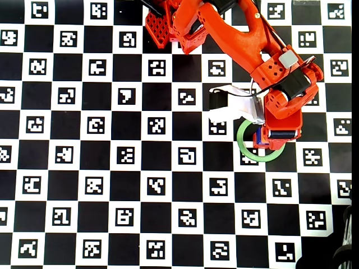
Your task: Grab the red cube then put it in the green circle then put the blue cube on top and finally the orange cube on top
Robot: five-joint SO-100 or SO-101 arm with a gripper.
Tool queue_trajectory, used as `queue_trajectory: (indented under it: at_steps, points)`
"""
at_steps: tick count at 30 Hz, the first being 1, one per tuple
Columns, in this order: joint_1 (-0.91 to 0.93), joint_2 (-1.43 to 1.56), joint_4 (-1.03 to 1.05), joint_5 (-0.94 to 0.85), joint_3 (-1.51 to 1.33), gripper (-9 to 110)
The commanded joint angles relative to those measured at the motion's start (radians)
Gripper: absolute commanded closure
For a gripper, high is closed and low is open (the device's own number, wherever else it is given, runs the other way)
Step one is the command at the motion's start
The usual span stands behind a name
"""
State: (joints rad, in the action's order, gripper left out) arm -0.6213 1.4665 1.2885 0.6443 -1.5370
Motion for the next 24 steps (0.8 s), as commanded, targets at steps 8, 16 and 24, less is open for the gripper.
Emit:
queue_trajectory:
  at_steps: [8, 16, 24]
  points:
    - [-0.005, 0.107, -0.02, -0.009, -0.009, 88]
    - [-0.012, 0.103, -0.04, -0.014, -0.035, 87]
    - [-0.012, 0.104, -0.044, -0.002, -0.046, 83]
